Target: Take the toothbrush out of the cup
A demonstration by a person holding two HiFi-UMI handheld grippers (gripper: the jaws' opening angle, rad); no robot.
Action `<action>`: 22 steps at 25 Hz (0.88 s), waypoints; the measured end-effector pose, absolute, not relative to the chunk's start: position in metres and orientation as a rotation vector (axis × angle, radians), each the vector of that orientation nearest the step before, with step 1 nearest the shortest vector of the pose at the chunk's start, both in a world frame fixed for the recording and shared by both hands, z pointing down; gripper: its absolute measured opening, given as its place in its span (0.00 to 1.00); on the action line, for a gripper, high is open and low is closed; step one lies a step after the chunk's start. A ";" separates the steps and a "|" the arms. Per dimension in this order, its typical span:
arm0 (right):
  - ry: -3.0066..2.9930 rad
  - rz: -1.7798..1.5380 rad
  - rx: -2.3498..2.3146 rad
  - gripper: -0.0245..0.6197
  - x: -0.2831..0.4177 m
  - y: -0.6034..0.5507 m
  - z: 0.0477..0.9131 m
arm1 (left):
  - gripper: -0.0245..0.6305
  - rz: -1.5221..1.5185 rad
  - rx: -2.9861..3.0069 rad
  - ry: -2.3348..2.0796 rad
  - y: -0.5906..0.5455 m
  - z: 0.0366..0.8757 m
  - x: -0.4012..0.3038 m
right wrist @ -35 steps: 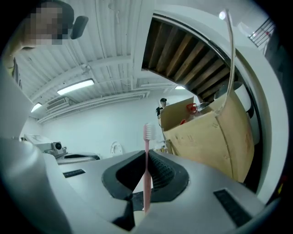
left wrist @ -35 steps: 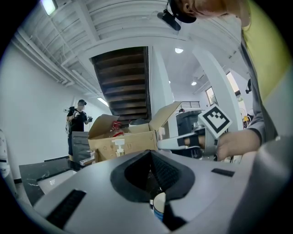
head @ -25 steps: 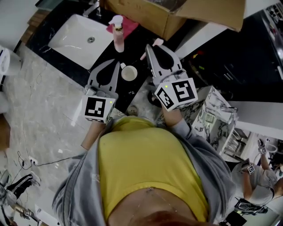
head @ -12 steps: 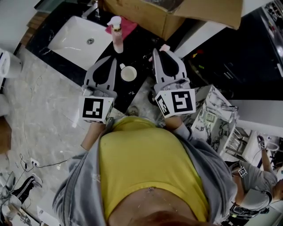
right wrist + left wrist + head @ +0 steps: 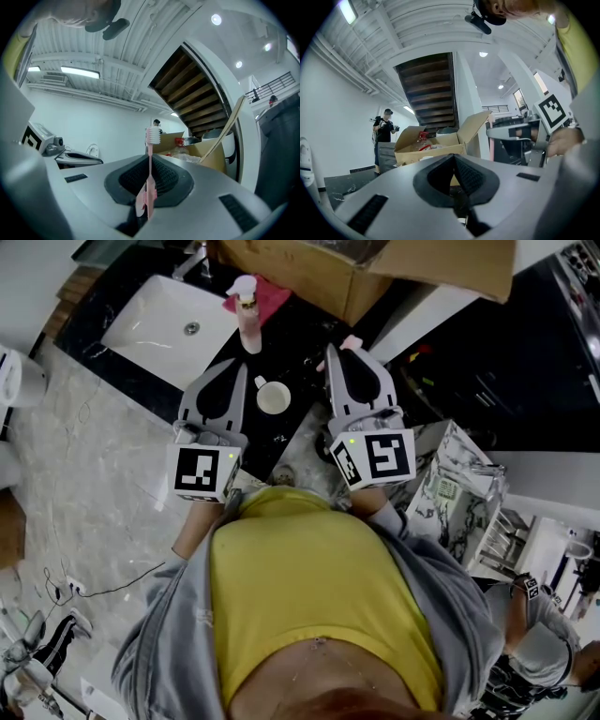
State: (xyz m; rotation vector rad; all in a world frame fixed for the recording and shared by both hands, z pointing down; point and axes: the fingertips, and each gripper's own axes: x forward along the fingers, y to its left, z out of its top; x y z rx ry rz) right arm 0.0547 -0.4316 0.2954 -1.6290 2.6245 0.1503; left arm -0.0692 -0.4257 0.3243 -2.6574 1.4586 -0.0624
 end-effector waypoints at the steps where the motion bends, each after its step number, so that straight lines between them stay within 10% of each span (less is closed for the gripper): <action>1: 2.621 0.149 -1.634 0.08 0.055 -0.432 0.296 | 0.04 -0.063 -2.655 1.460 -0.426 0.325 -0.070; 22: 2.632 0.105 -1.599 0.08 0.055 -0.432 0.301 | 0.04 -0.072 -2.641 1.491 -0.424 0.325 -0.072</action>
